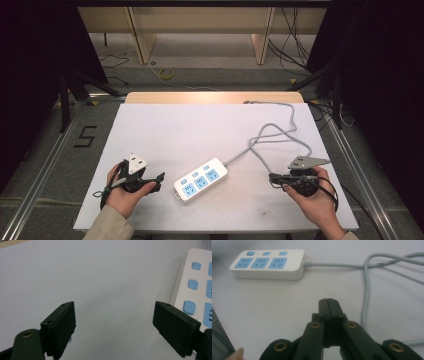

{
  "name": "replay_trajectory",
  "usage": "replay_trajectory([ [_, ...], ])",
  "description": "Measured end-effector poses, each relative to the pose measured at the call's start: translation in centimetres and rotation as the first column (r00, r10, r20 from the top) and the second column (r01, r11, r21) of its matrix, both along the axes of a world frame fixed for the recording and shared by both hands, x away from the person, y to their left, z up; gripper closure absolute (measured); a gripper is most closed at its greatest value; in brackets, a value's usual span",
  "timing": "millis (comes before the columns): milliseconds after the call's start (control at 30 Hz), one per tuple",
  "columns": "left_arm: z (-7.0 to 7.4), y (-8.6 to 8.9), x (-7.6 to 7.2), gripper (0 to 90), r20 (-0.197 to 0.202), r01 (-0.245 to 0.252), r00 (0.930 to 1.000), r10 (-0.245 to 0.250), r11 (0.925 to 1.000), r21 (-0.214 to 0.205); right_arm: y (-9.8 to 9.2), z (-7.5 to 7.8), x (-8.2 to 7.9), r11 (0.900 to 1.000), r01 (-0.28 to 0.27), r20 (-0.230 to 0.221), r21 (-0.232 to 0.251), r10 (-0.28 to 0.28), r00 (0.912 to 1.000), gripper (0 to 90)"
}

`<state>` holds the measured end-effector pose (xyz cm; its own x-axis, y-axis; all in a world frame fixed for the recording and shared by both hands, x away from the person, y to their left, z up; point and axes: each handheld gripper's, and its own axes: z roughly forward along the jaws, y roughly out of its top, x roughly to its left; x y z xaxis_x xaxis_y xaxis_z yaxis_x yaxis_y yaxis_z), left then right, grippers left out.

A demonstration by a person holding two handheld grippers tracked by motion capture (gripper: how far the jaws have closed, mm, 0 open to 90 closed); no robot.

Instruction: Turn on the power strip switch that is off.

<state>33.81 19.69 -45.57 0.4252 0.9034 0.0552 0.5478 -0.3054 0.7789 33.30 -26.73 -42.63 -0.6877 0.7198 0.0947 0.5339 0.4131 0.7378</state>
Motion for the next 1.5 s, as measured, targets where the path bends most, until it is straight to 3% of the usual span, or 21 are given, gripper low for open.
replay_trajectory([
  [467, 0.0, 0.0, 0.0, 17.7, -0.001, 0.0, 1.0, 0.0, 1.0, -0.002, 2.0, 0.7, 0.5, 0.9991, -0.041, 0.015, -0.014, 0.041, 0.999, 90.0],
  [1500, -0.1, 0.0, 0.0, 17.8, 0.001, 0.001, 1.0, -0.001, 1.0, 0.001, 6.4, 1.6, 1.6, 0.9906, -0.136, -0.013, -0.019, 0.136, 0.9907, 90.0],
])
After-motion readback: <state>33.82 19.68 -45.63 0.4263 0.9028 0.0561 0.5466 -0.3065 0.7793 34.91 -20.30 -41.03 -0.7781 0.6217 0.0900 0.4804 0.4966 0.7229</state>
